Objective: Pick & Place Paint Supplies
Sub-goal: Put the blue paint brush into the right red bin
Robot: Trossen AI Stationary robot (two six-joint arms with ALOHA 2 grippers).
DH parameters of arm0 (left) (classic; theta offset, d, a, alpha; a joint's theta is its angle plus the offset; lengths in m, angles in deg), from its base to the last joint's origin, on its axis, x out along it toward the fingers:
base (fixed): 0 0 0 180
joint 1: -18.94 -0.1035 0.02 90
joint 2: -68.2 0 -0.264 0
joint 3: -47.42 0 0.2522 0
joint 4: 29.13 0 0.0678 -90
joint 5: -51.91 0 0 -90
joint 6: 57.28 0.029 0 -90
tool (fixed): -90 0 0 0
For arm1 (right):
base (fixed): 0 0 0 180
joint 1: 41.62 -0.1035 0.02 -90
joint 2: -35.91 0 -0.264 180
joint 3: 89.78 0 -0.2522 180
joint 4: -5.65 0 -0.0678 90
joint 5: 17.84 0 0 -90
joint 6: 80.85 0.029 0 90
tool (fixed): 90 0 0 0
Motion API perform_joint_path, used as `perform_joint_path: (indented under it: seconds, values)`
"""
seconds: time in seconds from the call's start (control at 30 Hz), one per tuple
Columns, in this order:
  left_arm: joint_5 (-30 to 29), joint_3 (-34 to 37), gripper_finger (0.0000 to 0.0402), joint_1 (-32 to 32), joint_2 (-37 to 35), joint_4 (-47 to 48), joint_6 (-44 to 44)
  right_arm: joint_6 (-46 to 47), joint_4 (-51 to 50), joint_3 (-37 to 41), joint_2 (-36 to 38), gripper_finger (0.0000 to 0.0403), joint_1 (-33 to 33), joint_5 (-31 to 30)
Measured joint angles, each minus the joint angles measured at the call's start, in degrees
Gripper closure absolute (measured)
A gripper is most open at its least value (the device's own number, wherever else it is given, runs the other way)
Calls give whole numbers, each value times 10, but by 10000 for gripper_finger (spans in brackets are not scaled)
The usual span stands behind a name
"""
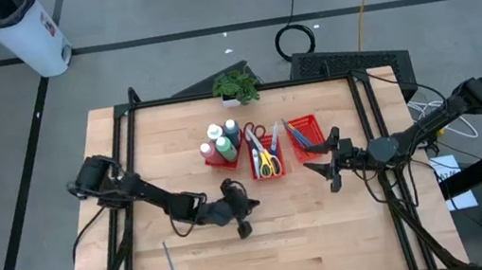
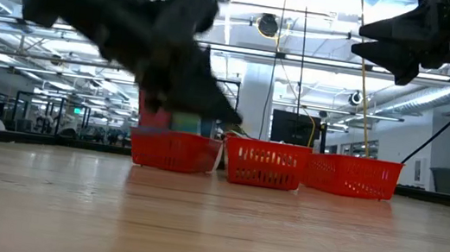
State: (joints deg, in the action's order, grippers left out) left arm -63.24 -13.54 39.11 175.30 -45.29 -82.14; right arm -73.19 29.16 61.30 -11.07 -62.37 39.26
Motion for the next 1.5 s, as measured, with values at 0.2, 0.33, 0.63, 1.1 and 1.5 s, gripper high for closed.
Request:
perform_joint_path:
  seconds: [0.2, 0.33, 0.63, 1.1, 1.5]
  values:
    - [-17, 0, 401, 19, -75, -25, 69, 5, 0, 0, 0, 202, 0, 1]
    - [-26, 0, 401, 13, -105, -83, 135, 16, 29, 0, 0, 202, 0, 17]
    - [68, -1, 401, -75, -105, -213, 168, -39, 71, 0, -11, 202, 0, 89]
    - [92, -1, 401, -89, -106, -210, 187, -84, 330, -37, -270, 202, 38, 92]
    - [93, -1, 401, -84, -106, -196, 187, -82, 329, -134, -371, 212, 61, 179]
